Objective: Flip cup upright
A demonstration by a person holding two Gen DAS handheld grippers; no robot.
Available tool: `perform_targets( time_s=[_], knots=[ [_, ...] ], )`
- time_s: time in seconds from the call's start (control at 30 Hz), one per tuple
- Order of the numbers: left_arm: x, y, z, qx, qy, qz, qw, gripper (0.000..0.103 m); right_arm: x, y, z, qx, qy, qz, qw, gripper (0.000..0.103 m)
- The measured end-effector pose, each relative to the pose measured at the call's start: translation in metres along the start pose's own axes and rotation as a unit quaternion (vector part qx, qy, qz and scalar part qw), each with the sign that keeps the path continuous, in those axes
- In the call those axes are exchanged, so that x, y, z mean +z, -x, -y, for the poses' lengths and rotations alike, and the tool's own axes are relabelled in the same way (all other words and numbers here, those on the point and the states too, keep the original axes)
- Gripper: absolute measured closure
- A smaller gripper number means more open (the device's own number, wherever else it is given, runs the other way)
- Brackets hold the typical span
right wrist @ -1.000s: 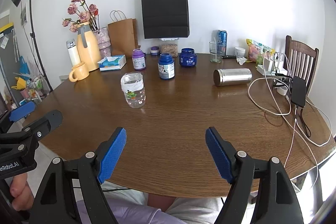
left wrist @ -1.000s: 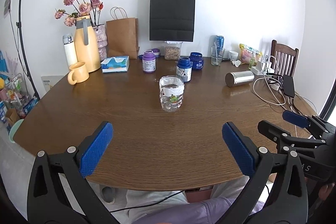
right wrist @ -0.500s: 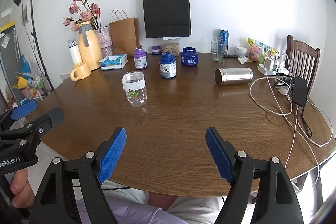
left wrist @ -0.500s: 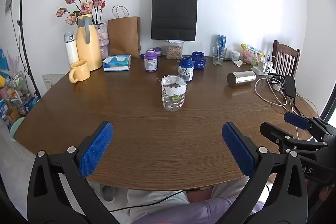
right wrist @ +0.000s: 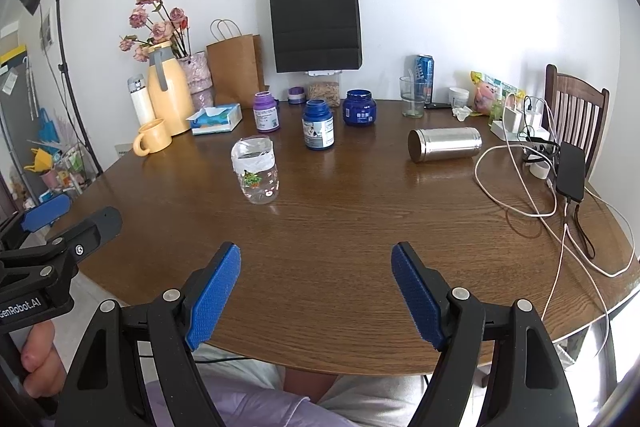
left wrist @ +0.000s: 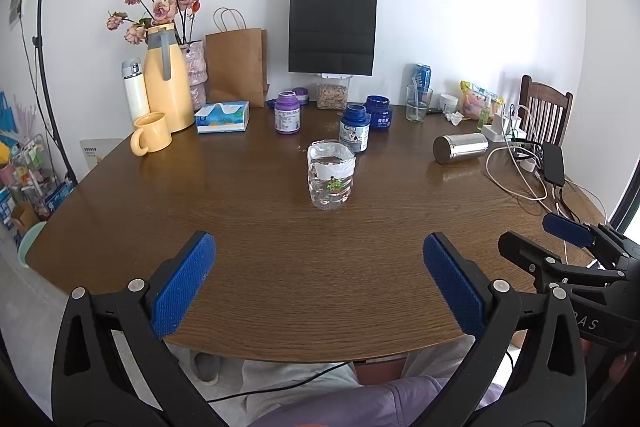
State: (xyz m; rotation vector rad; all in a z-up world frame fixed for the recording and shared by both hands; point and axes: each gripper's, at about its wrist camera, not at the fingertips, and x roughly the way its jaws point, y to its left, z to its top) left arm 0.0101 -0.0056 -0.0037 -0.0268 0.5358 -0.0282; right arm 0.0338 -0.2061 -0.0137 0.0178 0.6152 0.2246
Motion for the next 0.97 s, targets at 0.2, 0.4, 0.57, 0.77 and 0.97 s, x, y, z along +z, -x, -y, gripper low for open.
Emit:
perform_targets(
  time_s=[0.2, 0.4, 0.57, 0.77, 0.97],
  knots=[
    [-0.0002, -0.0008, -0.0003, -0.002, -0.001, -0.003, 1.0, 0.0, -0.0009, -0.0024, 0.0009, -0.002, -0.004, -0.002, 1.0, 0.022],
    [-0.0004, -0.0014, -0.0013, -0.001, -0.002, -0.005, 1.0, 0.0, -0.0003, -0.0026, -0.001, 0.002, -0.004, 0.0, 1.0, 0.022],
    [0.0001, -0.0006, -0.0004, -0.001, -0.002, -0.006, 1.0, 0.0, -0.0012, -0.0028, -0.0029, 0.005, 0.003, -0.002, 1.0, 0.022],
    [0.0009, -0.0005, 0.001, -0.003, -0.004, -0.007, 1.0, 0.0, -0.0015, -0.0032, -0.002, 0.003, -0.002, -0.003, 1.0, 0.022],
    [0.0002, -0.0019, 0.0011, -0.001, -0.002, -0.01, 0.9999, 0.0, -0.0006, -0.0031, -0.0025, 0.005, 0.001, -0.002, 1.0, 0.022]
  ],
)
